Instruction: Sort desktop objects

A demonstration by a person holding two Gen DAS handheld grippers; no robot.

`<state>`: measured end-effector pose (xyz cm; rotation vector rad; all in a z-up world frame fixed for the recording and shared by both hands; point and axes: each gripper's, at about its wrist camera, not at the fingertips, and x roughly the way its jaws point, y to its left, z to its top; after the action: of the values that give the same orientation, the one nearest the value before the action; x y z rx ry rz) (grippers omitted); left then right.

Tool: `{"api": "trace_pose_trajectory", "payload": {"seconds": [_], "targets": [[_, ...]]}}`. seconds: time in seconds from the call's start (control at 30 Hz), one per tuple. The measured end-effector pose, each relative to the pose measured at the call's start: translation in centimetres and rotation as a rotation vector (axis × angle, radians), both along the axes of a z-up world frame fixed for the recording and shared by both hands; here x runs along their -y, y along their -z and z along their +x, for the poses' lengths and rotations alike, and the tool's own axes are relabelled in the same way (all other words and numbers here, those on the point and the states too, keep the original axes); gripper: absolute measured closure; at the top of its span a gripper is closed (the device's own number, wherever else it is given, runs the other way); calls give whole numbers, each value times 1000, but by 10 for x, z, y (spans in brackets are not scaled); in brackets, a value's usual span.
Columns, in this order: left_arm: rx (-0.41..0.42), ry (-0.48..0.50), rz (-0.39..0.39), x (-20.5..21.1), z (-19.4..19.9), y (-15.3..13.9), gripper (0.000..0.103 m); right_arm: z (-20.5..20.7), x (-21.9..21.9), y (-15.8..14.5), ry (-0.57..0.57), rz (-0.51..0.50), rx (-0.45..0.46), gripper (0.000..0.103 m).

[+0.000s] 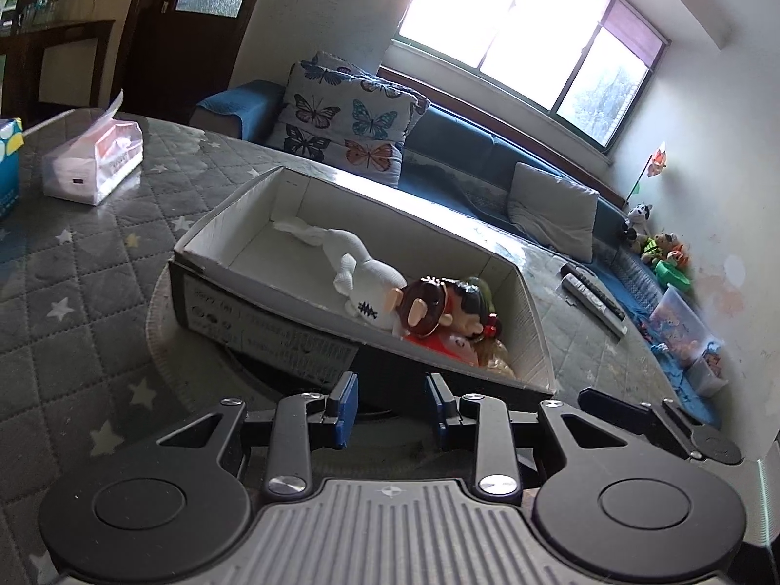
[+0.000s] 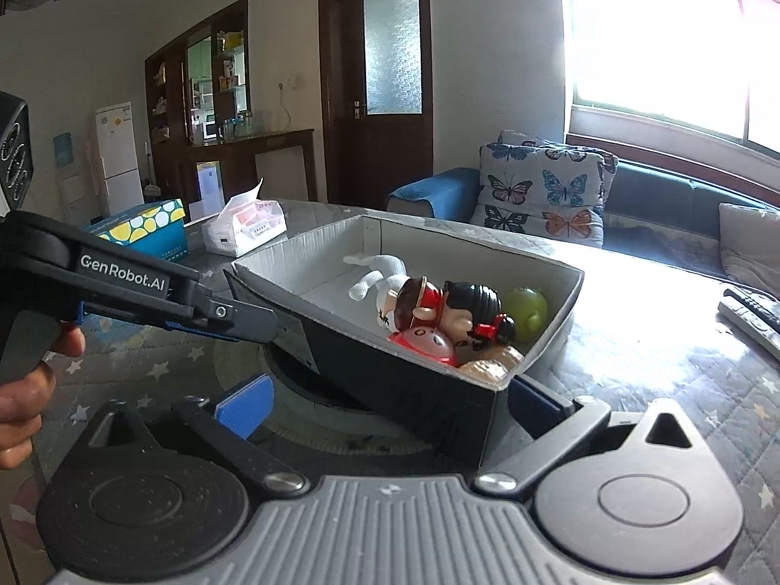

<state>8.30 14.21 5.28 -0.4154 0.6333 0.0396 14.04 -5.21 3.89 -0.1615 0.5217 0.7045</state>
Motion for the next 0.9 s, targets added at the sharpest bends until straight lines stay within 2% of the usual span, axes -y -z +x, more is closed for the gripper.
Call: {"api": "trace_pose_trajectory", "payload": {"seconds": [0.37,0.57,0.9], "targets": [[-11,-9,104,16,-14,2,70,-19,5,10,79,-5,30,0],[-28,-4,175,27,-14,4,69,-18,10,15,113,-11,3,0],[-47,-7,211,30,-12,6,69,-13,13,21,138,-8,-36,0]]}}
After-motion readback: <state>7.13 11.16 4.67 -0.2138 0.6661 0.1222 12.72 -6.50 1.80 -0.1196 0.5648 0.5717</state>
